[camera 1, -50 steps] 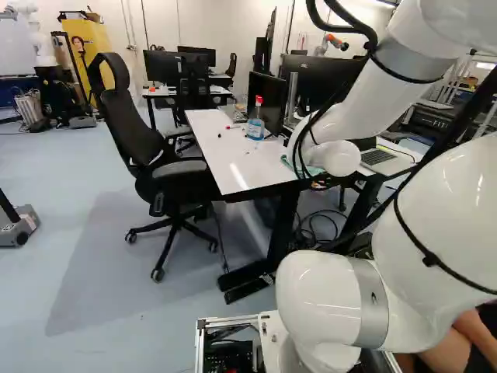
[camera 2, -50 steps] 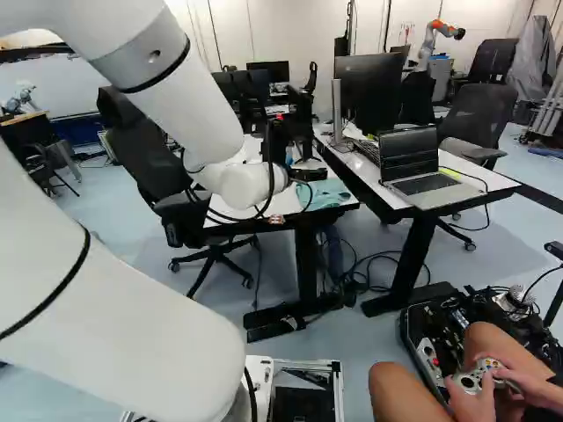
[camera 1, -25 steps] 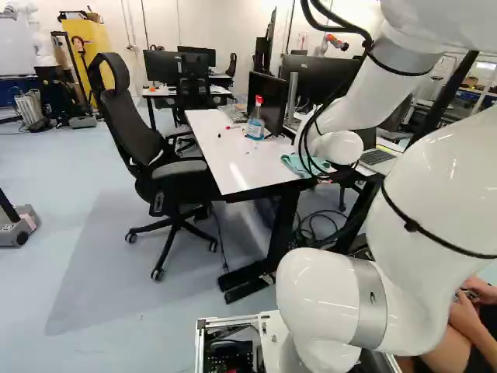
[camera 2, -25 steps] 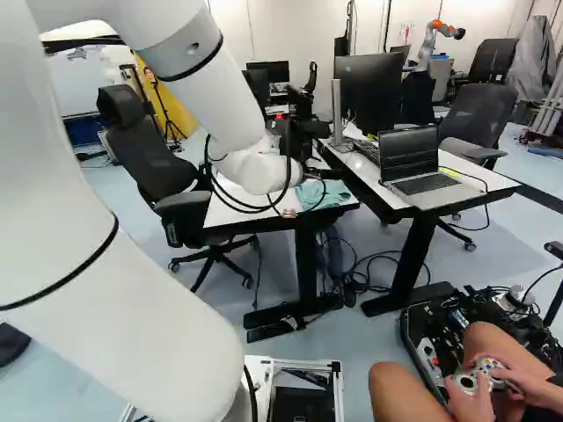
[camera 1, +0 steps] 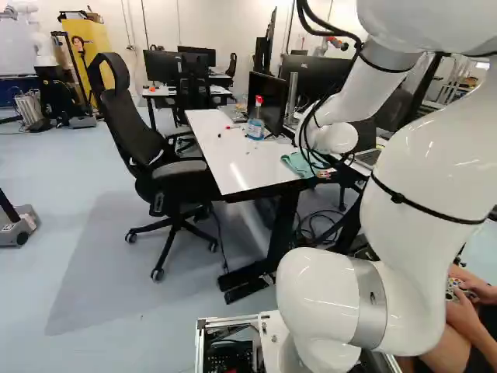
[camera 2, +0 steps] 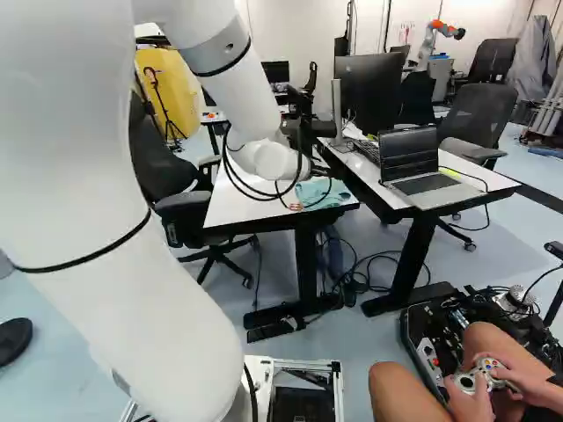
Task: Clean the table with the green towel
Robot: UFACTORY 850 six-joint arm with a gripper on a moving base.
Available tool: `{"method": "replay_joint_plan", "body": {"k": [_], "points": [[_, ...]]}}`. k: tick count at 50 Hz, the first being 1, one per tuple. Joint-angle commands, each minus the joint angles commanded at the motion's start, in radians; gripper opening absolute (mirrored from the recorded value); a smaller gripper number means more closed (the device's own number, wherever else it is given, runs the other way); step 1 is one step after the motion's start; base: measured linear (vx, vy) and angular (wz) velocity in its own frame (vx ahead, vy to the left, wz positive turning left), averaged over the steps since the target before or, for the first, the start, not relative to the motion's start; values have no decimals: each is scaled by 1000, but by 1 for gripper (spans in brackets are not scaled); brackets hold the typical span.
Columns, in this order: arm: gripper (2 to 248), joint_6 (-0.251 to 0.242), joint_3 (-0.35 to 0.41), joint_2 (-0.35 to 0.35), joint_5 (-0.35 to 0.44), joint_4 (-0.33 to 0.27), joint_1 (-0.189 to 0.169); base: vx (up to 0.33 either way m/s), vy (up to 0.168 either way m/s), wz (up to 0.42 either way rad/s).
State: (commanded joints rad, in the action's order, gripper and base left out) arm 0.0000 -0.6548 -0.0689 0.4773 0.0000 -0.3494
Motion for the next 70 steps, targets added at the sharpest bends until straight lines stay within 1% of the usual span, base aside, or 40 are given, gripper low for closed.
{"method": "replay_joint_plan", "body": {"k": [9,34,58,70], "points": [[247,0,-39,-37,-44,0,6,0,0,0],[247,0,-120,-110,-164,0,12,0,0,0],[247,0,-197,-177,-251,0,12,0,0,0],[247,0,-218,-195,-299,0,10,0,0,0]]}}
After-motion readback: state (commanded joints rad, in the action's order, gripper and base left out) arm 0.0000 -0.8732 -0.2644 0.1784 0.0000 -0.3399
